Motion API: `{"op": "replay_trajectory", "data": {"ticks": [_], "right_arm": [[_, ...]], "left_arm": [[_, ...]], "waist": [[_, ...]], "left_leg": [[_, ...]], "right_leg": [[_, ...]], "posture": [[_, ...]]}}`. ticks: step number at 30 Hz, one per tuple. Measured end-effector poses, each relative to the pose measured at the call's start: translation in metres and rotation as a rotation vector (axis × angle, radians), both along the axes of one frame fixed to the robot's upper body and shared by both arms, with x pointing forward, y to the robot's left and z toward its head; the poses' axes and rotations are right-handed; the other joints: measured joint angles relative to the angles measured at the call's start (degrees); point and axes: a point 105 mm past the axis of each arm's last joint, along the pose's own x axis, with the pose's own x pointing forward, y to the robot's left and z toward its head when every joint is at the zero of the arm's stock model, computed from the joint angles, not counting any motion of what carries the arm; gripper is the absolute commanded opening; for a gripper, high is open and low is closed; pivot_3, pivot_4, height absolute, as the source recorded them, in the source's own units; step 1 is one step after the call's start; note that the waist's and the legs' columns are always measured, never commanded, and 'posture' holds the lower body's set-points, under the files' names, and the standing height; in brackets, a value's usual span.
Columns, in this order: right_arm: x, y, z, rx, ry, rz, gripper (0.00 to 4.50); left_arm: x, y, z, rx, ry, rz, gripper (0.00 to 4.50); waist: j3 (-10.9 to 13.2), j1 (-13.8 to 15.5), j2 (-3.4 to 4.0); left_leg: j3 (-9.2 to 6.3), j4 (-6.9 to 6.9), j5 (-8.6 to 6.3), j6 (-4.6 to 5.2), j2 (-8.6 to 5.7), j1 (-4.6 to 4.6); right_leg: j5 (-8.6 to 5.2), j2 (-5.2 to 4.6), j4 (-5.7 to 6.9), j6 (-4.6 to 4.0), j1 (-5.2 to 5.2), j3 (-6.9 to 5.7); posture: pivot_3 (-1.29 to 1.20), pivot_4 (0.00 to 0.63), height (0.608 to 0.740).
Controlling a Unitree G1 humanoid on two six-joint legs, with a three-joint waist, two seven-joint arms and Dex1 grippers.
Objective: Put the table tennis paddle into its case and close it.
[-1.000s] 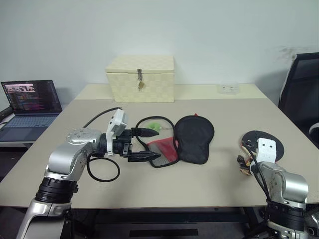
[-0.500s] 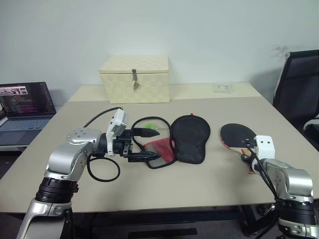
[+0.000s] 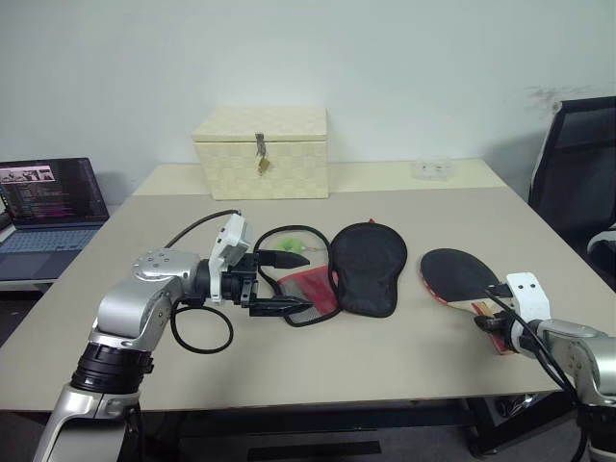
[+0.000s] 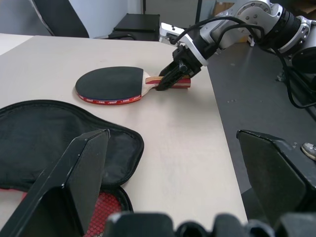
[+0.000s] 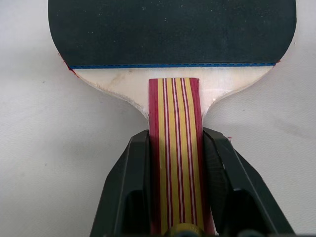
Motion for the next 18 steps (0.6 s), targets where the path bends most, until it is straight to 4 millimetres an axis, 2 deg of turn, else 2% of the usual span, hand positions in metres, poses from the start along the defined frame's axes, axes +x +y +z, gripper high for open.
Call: {"op": "replay_trajectory", "data": {"ticks": [3, 5, 12, 15, 18], "right_arm": [[0.003, 0.003, 0.001, 0.014, -0.003, 0.009, 2.64], [0.006, 0.008, 0.001, 0.029, -0.006, 0.013, 3.36], [0.017, 0.005, 0.000, 0.046, -0.008, -0.016, 3.36], [0.019, 0.003, -0.001, 0.029, -0.012, -0.027, 2.70], [0.020, -0.002, -0.002, 0.012, -0.022, -0.057, 1.66]], "left_arm": [[0.000, -0.004, -0.002, 0.005, -0.001, -0.014, 4.50], [0.000, -0.004, -0.001, 0.004, -0.005, -0.016, 4.50], [0.000, -0.004, -0.001, 0.004, -0.009, -0.013, 4.50], [0.000, -0.004, -0.001, 0.004, -0.009, -0.011, 4.50], [0.001, -0.004, -0.002, 0.004, -0.007, -0.006, 4.50]], "waist": [[0.0, 0.0, -0.03], [0.0, -0.1, -0.07], [-0.1, -0.1, -0.20], [-0.1, -0.1, -0.28], [-0.1, -0.1, -0.29]], "left_leg": [[0.01, 0.02, 0.00, 0.00, 0.00, 0.01], [0.05, 0.08, 0.00, 0.00, 0.01, 0.03], [0.17, 0.18, 0.01, 0.00, -0.02, 0.05], [0.18, 0.18, 0.00, 0.00, -0.01, 0.04], [0.19, 0.17, 0.00, 0.00, -0.01, 0.04]], "right_leg": [[0.01, 0.00, 0.00, 0.02, 0.02, 0.01], [0.04, 0.00, 0.00, 0.07, 0.03, 0.05], [0.23, -0.02, -0.19, 0.34, 0.14, 0.19], [0.24, -0.02, -0.25, 0.36, 0.14, 0.20], [0.25, -0.03, -0.26, 0.36, 0.14, 0.22]], "posture": [[0.00, 0.150, 0.740], [0.00, 0.150, 0.740], [0.00, 0.150, 0.740], [0.00, 0.150, 0.740], [0.00, 0.150, 0.740]]}}
